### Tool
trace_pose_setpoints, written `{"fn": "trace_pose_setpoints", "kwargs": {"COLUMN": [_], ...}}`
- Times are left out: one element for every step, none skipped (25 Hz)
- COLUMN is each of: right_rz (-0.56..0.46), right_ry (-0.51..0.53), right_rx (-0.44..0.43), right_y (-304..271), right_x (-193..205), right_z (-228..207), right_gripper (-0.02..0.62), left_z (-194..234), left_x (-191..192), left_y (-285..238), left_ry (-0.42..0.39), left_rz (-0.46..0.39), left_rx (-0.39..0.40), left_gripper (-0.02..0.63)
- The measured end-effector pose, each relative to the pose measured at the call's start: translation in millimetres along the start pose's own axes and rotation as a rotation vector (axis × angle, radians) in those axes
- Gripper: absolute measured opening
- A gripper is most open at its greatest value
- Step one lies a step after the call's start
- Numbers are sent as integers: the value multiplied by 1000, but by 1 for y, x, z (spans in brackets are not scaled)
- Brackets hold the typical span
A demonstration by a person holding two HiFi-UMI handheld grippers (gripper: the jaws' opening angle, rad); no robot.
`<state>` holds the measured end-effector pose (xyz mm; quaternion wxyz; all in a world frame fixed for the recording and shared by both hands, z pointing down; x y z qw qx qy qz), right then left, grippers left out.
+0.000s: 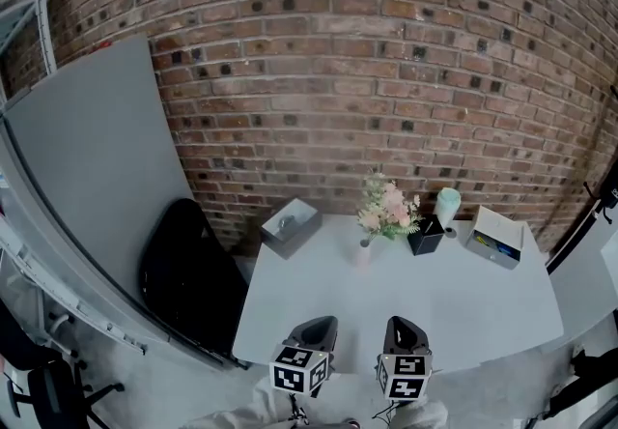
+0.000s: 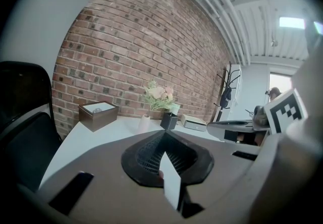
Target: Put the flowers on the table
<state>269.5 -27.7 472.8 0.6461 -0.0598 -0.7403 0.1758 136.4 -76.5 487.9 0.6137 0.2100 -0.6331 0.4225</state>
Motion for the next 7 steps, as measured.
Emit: {"fn": "trace_pose_setpoints", "kwargs": {"right_rz": [1,3,6,9,12,15,17], "right_ry": [0,-1,-1,-1,-1,-1,0], "right_rx": [-1,-3,-3,-3,-4,-5,-6], "right_y": [-1,-2,-2,-3,-4,-4,-5], "right_x": [0,0,1,1,2,3,3], "right_z": [1,2,3,3,4,5,5], "right_gripper": [23,23,23,23,23,23,23], "left_z": [1,2,3,4,5,6,6], "left_x": [0,1,1,1,2,3,3], "left_y": [0,0,0,0,0,0,0], "left_ry": [1,3,5,6,8,8,9], "left_rz": [1,2,3,4,4,5,5], "left_rx": [-1,-2,-3,-4,-6,-7,-8], "left_gripper": [6,6,6,6,6,6,6]}}
Point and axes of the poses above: the fingertips, and each gripper's own axes: y backward along the fingers, z to its left, x out of its underside, the point moved 1 cm from there along y, backward along the fingers, and after that the axes turned 12 degrees about -y, right-handed, at the moved point
